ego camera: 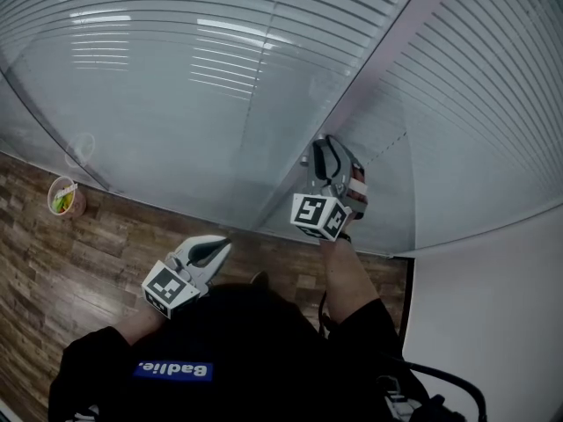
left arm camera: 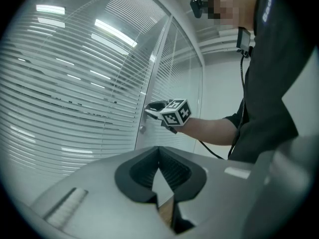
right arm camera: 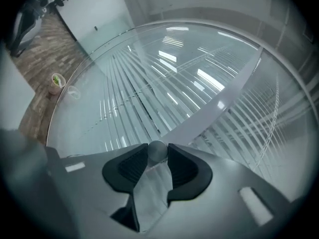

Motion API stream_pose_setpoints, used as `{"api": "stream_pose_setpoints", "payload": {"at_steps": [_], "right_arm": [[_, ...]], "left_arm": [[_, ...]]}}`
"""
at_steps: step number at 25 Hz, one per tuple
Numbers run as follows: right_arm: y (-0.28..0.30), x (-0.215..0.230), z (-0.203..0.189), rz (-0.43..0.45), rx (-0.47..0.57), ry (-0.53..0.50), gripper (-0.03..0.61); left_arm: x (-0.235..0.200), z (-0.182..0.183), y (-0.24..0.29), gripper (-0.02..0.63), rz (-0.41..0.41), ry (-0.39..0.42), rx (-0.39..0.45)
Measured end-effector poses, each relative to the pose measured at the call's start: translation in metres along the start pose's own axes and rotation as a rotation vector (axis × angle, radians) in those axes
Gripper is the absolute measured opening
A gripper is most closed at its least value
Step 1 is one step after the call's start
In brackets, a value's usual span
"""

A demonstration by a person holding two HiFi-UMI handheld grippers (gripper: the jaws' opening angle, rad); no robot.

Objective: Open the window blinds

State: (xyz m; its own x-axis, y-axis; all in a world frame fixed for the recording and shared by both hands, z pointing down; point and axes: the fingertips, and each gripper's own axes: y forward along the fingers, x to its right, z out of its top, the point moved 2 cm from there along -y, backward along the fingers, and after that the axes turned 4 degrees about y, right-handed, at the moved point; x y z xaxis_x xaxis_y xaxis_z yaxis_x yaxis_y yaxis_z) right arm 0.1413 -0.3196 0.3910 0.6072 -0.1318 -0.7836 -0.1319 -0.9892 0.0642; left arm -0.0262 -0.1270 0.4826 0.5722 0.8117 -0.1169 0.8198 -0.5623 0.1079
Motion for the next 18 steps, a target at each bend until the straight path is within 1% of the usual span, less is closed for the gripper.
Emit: {"api": "stream_pose_setpoints", "payload": {"at_steps": [5,9,12,16,18], "right_arm": [[-0.0001,-0.0026,-0.0014,-0.003,-0.012,0.112,0.129],[0.0020,-0.0018,-0.0042,-0.006,-0.012,0.230,0.129],[0.0057,-0.0008,-0.0055,-0.006,-0.008,0.342,0.130],[0.0076,0.0004,-0.0068,0.003,-0.001,0.534,0.130],[0.0058,0.0019,-0.0055,0.005,-0.001,0.610,0.130]], "left_arm": [[0.0002,-0.0024,-0.0007,0.000,-0.005,0.007,-0.003],[-0.0008,-0.0036,0.0005,0.000,-0.003,0.015,-0.007],[-0.0034,-0.0036,0.0013,0.000,-0.001,0.011,-0.010],[-0.0055,-0.0062,-0.0001,0.000,-0.001,0.008,-0.017],[-0.0046,-0.0060,-0.0028,0.000,-0.001,0.009,-0.017]]}}
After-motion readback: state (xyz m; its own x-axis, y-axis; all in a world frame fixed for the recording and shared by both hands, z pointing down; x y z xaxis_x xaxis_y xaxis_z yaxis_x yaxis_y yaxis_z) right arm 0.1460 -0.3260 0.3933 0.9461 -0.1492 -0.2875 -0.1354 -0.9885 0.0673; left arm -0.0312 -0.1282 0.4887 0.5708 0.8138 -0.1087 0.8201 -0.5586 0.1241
